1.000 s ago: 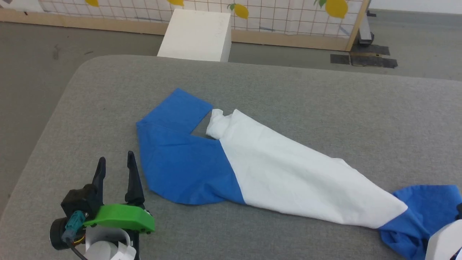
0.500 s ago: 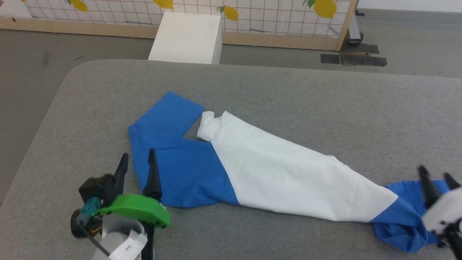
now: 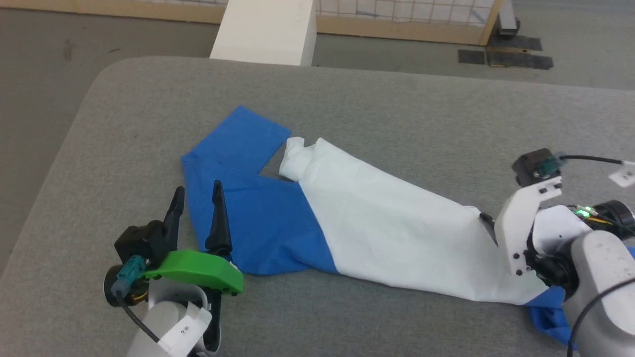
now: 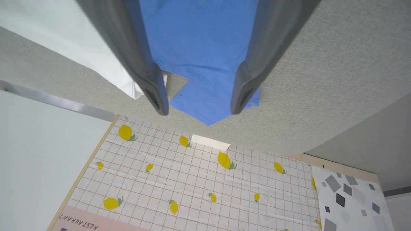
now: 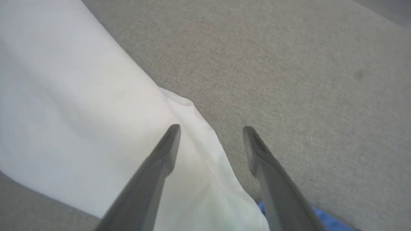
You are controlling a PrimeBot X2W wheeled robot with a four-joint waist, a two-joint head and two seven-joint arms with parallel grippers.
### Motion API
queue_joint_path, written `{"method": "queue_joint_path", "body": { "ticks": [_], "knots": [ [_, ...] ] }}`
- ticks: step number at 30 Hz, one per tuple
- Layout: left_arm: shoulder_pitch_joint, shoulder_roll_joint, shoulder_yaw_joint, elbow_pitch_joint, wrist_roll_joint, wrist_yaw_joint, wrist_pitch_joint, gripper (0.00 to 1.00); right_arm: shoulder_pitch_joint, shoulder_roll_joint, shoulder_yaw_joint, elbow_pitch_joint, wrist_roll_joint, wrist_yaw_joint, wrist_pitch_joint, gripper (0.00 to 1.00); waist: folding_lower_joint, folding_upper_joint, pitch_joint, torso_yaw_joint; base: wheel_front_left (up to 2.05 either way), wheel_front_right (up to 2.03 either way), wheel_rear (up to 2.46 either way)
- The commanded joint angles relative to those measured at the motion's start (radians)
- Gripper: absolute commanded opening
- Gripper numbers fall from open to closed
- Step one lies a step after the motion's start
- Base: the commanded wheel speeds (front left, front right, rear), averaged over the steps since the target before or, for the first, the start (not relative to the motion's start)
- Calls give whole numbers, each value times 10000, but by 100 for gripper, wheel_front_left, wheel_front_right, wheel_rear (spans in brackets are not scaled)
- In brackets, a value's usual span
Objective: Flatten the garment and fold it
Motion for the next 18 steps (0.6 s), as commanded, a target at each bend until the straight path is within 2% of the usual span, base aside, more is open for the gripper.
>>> {"method": "queue_joint_path", "body": {
  "ticks": [1, 8, 11, 12, 13, 14, 18],
  "knots": [
    [-139, -57, -15, 6, 92, 53, -84, 100, -287, -110, 334, 263, -71, -15, 77, 100, 0, 0, 284, 332, 0, 0, 0],
    [-48, -64, -22, 117, 31, 79, -163, 100, -673, -614, 2196, 1458, 426, -15, 610, 100, 0, 0, 434, 605, 0, 0, 0],
    [-70, -85, -64, 119, 11, 80, -176, 100, -711, -846, 2608, 1645, 867, -15, 872, 100, 0, 0, 510, 680, 0, 0, 0],
    [-90, -95, -83, 115, 2, 78, -179, 100, -758, -923, 2626, 1685, 1025, -15, 941, 47, 0, 0, 563, 711, 0, 0, 0],
    [-109, -104, -101, 116, -3, 75, -184, 100, -823, -971, 2599, 1690, 1130, -15, 927, 15, 0, 0, 597, 738, 0, 0, 0],
    [-135, -116, -124, 113, -11, 71, -189, 100, -936, -1023, 2503, 1671, 1234, -15, 833, 0, 0, 0, 654, 773, 0, 0, 0],
    [-248, -162, -206, 113, -24, 61, -222, 100, -1628, -1146, 1763, 1686, 1327, -15, 288, 0, 0, 0, 850, 910, 0, 0, 0]
  ]
}}
